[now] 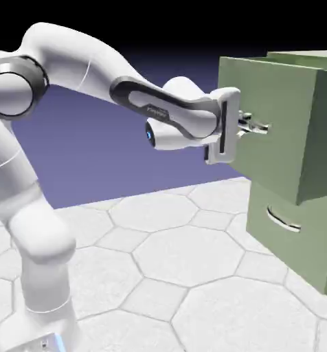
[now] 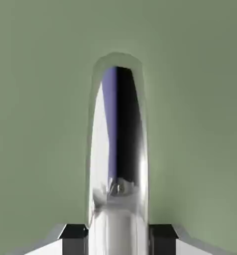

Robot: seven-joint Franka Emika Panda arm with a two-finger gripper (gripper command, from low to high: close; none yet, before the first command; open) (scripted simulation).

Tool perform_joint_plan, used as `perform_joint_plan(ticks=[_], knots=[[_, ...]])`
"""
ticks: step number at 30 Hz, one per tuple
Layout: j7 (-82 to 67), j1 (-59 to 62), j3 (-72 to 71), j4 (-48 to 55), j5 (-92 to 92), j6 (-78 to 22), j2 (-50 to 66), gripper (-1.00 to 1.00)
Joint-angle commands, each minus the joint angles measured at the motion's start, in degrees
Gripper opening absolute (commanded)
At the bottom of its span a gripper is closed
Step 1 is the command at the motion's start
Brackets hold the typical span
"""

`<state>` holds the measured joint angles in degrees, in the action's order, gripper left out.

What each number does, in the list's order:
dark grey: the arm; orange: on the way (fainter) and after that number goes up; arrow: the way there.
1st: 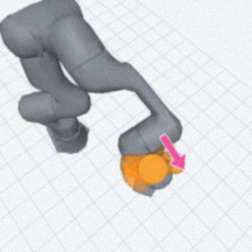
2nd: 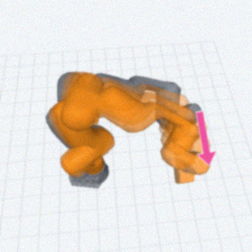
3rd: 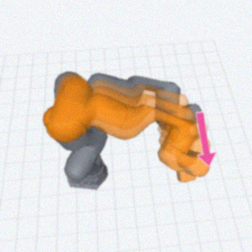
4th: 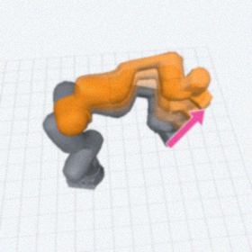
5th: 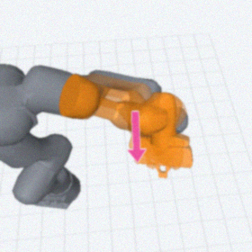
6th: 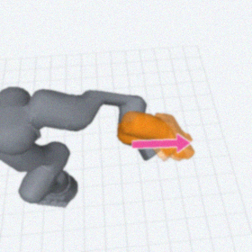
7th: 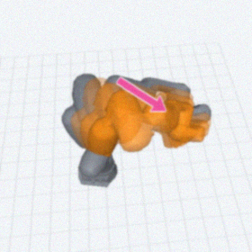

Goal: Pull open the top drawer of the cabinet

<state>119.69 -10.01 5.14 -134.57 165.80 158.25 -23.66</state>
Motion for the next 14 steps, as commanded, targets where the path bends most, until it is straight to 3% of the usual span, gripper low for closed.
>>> perform_joint_plan(ticks=[1,4,11,12,14], knots=[[-0.44,0.39,-0.42,-1.81,-0.45,0.21,-2.08,-1.00],[-4.36,-2.59,2.32,-5.67,-2.78,0.43,-6.73,-1.00],[2.47,6.65,-6.64,-10.21,-0.24,3.38,-13.24,-1.00],[2.47,6.65,-6.64,-10.21,-0.24,3.38,-13.24,1.00],[2.27,6.87,-6.85,-11.50,-0.60,4.18,-15.31,1.00]])
